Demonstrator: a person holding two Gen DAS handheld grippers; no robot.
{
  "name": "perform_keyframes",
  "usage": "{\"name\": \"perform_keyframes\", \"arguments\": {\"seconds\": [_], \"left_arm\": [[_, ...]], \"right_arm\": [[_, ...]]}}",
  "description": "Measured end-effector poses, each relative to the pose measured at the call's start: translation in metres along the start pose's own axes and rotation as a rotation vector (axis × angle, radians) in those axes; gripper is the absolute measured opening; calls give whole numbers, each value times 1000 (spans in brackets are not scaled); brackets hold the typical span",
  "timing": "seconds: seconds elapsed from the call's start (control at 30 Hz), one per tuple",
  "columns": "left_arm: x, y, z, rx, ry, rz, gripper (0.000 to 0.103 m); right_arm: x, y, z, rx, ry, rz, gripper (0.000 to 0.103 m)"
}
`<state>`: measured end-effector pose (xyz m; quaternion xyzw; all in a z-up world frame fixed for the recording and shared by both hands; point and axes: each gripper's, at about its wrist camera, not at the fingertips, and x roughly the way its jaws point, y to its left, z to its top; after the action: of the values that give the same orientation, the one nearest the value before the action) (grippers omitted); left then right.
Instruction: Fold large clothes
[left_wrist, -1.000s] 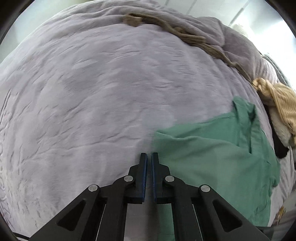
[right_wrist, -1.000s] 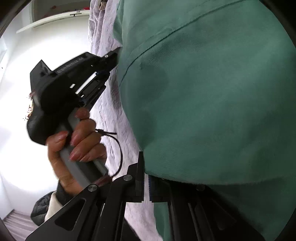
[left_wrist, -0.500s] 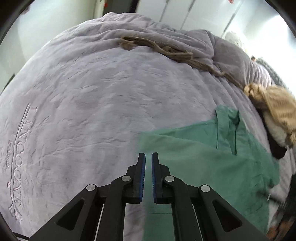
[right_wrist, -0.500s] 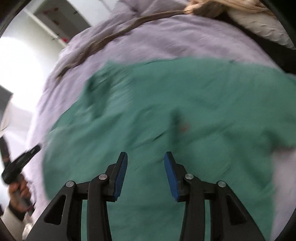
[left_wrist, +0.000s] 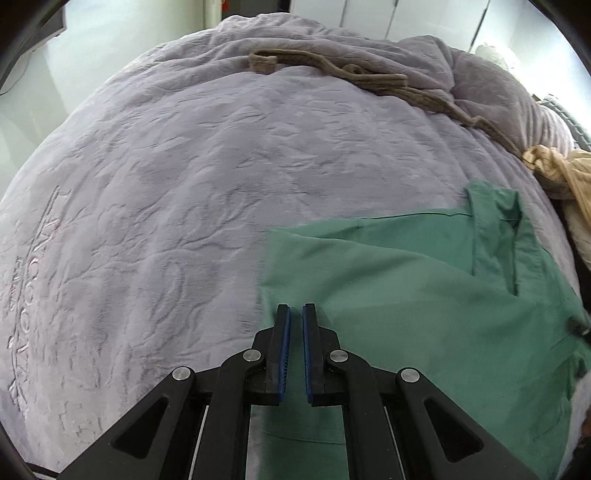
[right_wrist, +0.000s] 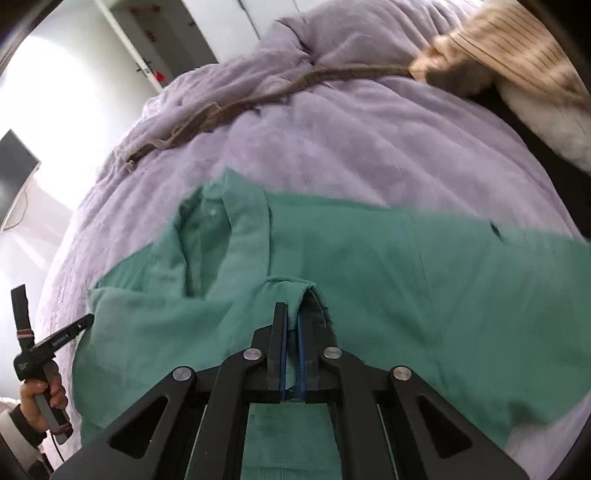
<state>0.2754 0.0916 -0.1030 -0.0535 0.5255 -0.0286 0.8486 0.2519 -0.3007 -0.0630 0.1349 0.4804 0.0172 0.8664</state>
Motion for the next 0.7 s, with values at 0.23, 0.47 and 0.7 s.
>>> {"name": "perform_keyframes", "arguments": {"seconds": [0.23,0.47,0.7], "left_arm": [[-4,18,4,-77,1,21,8],[-19,24,1,-31,29,23,8],[-64,1,-29,26,1,-52,8]], "right_arm": [[61,-24,1,58,111,-16,11],[14,-14,-16,106,103,53,29],[13,-12,-56,93,146,-8,25]]}}
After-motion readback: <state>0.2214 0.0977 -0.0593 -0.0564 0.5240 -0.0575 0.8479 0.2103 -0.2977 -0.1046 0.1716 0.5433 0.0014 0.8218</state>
